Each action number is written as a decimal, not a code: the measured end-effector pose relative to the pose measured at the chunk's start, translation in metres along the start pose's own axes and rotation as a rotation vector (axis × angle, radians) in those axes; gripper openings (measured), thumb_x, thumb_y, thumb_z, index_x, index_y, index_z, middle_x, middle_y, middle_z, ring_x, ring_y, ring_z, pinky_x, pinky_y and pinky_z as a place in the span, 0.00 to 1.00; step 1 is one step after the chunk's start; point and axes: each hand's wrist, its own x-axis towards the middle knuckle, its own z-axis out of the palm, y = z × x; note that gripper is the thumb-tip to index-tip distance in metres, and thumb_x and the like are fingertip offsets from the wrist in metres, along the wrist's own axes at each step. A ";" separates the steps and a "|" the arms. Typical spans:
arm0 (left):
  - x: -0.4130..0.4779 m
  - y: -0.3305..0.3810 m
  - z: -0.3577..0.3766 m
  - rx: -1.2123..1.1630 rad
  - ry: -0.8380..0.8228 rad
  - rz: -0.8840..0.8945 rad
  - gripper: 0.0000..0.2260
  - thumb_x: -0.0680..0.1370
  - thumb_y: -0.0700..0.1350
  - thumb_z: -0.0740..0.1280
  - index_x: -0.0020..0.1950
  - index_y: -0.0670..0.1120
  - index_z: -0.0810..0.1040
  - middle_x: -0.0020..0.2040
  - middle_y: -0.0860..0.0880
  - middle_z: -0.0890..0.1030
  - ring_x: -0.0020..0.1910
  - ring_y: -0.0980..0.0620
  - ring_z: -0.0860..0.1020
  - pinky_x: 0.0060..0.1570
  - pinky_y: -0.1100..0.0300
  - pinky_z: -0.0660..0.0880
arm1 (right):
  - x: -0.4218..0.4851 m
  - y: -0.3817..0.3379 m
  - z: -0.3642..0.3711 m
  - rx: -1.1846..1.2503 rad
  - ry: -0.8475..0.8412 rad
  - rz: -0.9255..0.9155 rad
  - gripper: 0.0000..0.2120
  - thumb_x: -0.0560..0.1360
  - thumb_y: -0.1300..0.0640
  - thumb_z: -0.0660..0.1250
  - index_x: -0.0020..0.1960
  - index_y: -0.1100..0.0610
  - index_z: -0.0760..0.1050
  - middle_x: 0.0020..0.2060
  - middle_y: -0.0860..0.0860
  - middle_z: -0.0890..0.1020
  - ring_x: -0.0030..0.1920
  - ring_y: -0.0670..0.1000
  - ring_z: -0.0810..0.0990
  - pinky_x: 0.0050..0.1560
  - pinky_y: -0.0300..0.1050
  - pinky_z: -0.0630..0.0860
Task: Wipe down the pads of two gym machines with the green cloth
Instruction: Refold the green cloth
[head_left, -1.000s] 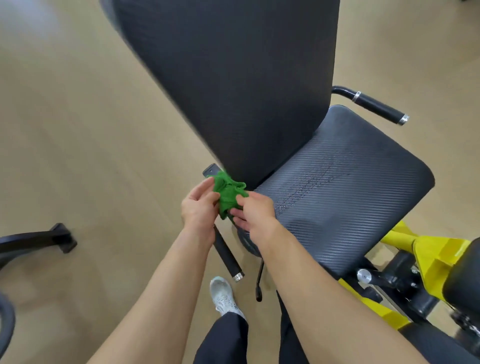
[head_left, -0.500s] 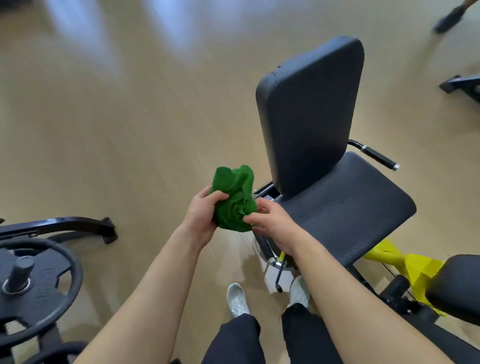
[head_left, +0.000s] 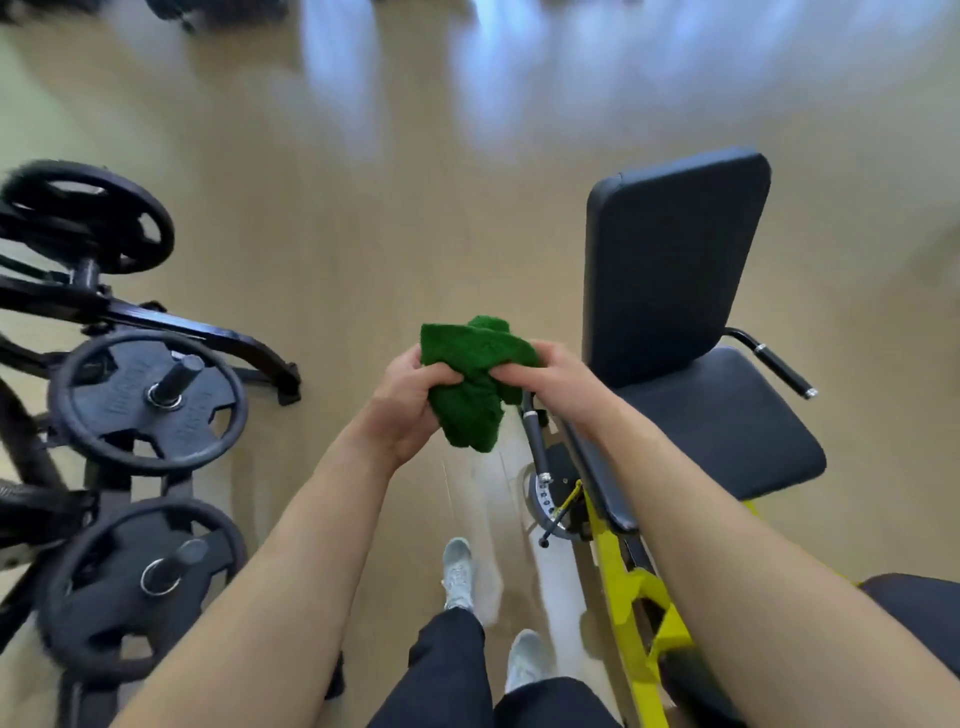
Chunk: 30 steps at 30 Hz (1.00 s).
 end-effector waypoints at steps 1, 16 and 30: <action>-0.015 -0.005 0.001 -0.010 0.028 0.002 0.17 0.77 0.30 0.60 0.67 0.34 0.73 0.63 0.32 0.78 0.62 0.34 0.78 0.62 0.40 0.76 | -0.009 -0.004 0.008 -0.026 0.011 -0.014 0.11 0.79 0.64 0.70 0.60 0.65 0.81 0.56 0.64 0.85 0.52 0.53 0.84 0.57 0.50 0.80; -0.227 0.021 -0.018 0.439 0.226 0.343 0.12 0.72 0.52 0.74 0.54 0.50 0.84 0.52 0.48 0.86 0.56 0.48 0.83 0.61 0.46 0.78 | -0.135 -0.055 0.101 -0.234 -0.445 -0.061 0.42 0.70 0.59 0.77 0.78 0.46 0.62 0.75 0.51 0.71 0.74 0.54 0.70 0.72 0.53 0.71; -0.411 -0.100 -0.200 -0.503 0.739 0.122 0.20 0.82 0.57 0.60 0.63 0.43 0.78 0.60 0.42 0.82 0.55 0.41 0.81 0.48 0.47 0.79 | -0.295 0.069 0.337 -0.126 -0.594 0.279 0.06 0.75 0.64 0.65 0.48 0.57 0.70 0.31 0.51 0.73 0.30 0.52 0.69 0.36 0.49 0.72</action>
